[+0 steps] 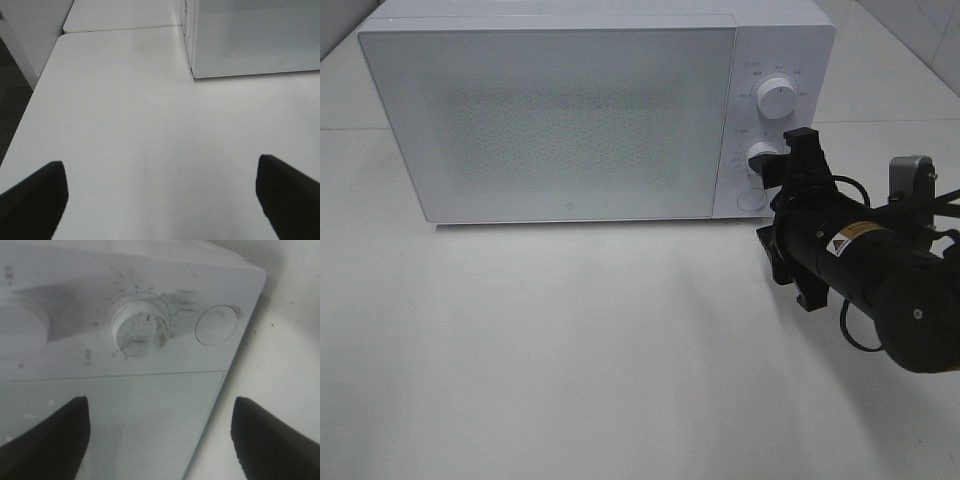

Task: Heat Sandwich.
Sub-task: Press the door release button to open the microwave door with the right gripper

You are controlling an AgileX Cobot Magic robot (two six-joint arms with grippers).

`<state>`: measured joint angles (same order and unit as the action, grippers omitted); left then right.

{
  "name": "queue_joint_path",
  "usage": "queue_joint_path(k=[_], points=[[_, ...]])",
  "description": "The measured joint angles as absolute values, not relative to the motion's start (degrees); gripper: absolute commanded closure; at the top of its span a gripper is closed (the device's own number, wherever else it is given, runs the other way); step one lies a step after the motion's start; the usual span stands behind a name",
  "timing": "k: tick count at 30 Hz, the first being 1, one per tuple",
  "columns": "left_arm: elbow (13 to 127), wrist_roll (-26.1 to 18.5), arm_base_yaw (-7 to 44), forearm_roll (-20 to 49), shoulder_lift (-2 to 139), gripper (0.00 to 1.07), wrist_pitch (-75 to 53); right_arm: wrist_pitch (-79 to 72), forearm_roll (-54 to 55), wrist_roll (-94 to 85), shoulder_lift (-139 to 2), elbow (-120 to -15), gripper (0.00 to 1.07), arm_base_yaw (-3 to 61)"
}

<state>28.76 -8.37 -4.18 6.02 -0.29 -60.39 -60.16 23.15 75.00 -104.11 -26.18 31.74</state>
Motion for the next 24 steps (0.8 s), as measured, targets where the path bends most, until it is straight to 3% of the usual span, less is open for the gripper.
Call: queue_joint_path(k=[12,24], points=[[28.76,-8.37,-4.18,6.02,-0.29,0.11,-60.39,-25.61,21.66,43.49,-88.98,-28.42,0.31,31.05],[28.76,-8.37,-4.18,6.02,-0.29,0.11,-60.39,7.73,20.11,10.26,-80.21,-37.18,0.32,21.66]])
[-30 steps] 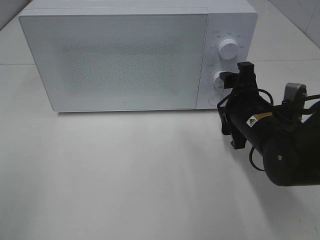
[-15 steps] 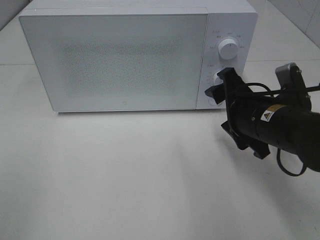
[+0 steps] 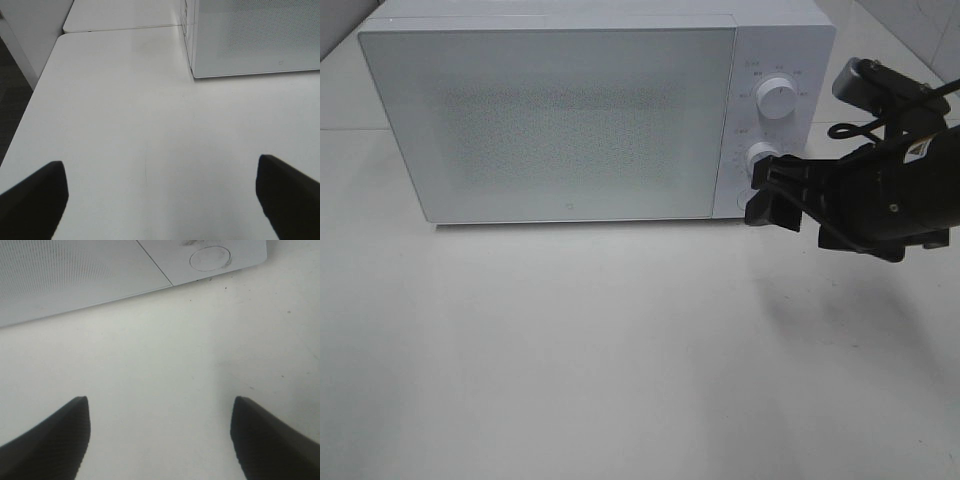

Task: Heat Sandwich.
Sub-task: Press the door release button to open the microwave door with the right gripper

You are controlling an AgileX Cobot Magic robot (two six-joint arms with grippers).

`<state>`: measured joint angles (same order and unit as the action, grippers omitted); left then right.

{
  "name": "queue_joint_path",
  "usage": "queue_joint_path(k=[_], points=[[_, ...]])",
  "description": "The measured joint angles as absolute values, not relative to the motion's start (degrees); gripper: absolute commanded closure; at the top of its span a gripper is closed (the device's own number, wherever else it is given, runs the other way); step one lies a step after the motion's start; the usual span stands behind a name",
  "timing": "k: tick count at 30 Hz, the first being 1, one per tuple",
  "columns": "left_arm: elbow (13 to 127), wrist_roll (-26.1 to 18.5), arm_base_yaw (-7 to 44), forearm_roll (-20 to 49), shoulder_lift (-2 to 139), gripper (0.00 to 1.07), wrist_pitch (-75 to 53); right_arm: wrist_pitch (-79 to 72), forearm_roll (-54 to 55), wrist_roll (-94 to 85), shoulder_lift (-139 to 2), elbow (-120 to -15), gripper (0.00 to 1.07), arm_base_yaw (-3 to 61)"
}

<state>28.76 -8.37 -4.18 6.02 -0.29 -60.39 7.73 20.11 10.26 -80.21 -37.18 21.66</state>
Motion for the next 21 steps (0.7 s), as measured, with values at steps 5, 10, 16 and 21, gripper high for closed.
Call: queue_joint_path(k=[5,10,16,21], points=[[28.76,-8.37,-4.18,6.02,-0.29,0.11,-60.39,18.68,12.61,5.84,-77.58,-40.62,0.32,19.71],[28.76,-8.37,-4.18,6.02,-0.29,0.11,-60.39,27.04,4.18,5.73,-74.43,-42.40,0.32,19.60],[28.76,-8.37,-4.18,6.02,-0.29,0.11,-60.39,35.92,0.63,5.73,-68.53,-42.74,0.32,19.60],[28.76,-8.37,-4.18,6.02,-0.29,0.11,-60.39,41.31,0.40,5.33,-63.54,-42.74,0.32,19.60]])
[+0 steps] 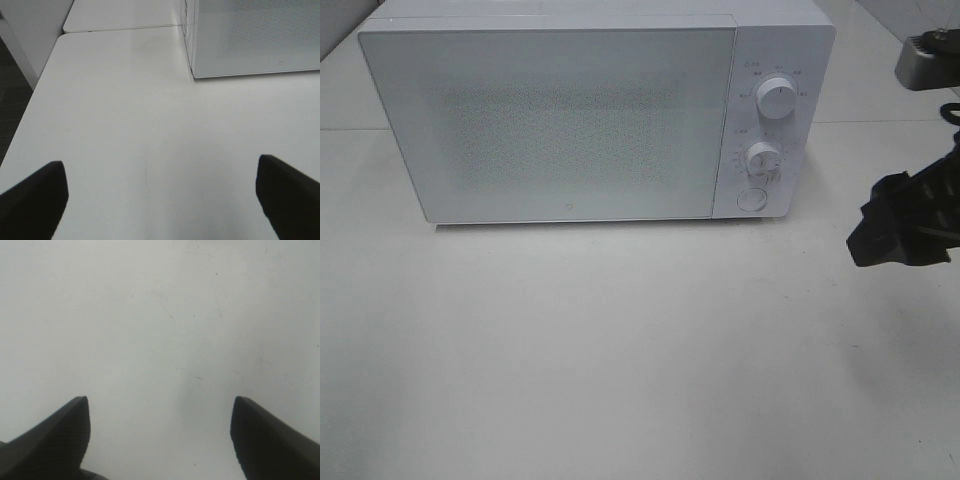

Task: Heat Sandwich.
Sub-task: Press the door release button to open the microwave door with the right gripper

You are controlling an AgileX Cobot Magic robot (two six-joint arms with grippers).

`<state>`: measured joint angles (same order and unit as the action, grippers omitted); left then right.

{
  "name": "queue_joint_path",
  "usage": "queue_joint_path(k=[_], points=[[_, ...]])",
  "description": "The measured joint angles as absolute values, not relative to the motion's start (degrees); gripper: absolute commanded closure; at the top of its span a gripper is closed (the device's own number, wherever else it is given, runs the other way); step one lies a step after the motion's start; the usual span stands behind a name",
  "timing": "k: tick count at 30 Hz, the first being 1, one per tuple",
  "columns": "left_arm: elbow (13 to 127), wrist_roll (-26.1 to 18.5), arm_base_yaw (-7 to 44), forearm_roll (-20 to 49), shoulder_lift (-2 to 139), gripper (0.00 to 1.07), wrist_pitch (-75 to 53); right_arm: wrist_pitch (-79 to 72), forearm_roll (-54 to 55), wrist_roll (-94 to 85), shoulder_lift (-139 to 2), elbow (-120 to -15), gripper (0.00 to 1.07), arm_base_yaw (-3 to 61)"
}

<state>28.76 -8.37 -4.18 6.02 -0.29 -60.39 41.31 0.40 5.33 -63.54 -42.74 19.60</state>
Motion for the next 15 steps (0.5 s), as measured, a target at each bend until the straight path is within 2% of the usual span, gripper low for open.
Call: queue_joint_path(k=[15], points=[[28.76,-8.37,-4.18,6.02,-0.29,0.11,-60.39,55.06,-1.32,5.16,-41.88,-42.06,0.32,19.60]])
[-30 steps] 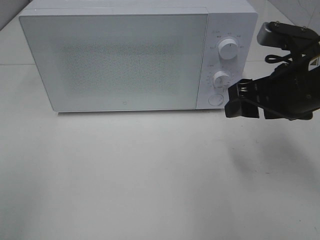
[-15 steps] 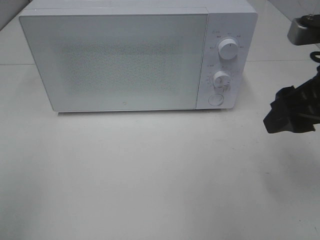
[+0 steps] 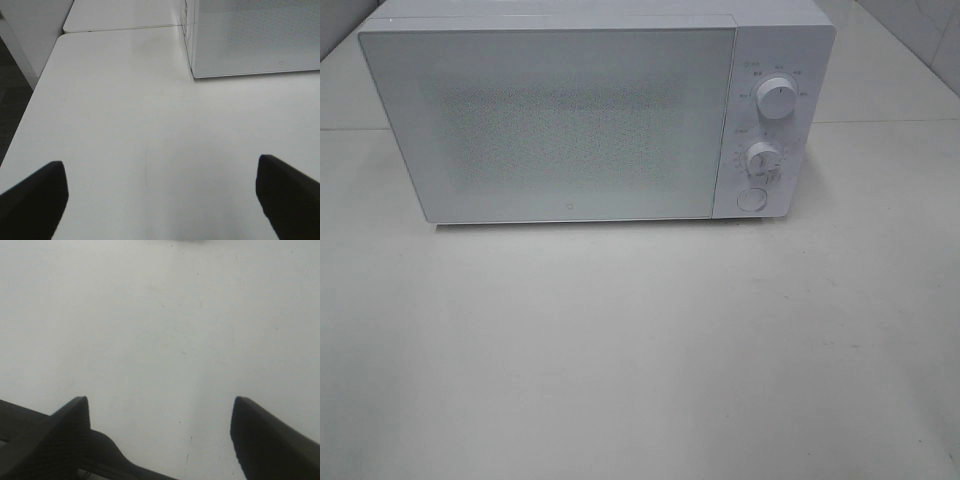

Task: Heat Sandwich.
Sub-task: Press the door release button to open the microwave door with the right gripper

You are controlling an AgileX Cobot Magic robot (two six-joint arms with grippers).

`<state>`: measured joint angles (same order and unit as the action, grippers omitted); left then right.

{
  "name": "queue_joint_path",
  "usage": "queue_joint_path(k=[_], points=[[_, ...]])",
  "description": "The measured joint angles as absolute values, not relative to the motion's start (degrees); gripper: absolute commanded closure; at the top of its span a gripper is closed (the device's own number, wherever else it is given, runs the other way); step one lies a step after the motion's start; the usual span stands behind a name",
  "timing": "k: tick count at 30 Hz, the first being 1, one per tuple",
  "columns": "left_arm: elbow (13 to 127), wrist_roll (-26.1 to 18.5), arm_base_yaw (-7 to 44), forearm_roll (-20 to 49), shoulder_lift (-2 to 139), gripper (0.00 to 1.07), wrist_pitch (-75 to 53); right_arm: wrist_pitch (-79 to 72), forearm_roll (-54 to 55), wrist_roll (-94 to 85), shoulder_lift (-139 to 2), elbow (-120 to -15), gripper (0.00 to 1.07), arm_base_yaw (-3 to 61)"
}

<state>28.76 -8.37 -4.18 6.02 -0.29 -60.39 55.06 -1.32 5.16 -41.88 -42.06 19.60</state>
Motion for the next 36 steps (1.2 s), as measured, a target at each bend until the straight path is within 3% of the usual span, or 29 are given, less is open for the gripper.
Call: queue_joint_path(k=[11,20,36], points=[[28.76,-8.37,-4.18,6.02,-0.29,0.11,-60.39,57.41,-4.30,4.81,-23.32,-36.67,0.32,18.16],[28.76,-8.37,-4.18,6.02,-0.29,0.11,-60.39,54.89,-4.35,4.81,-10.26,-31.05,0.32,10.66],[28.76,-8.37,-4.18,6.02,-0.29,0.11,-60.39,58.73,-4.53,4.24,0.29,-29.51,0.32,8.42]])
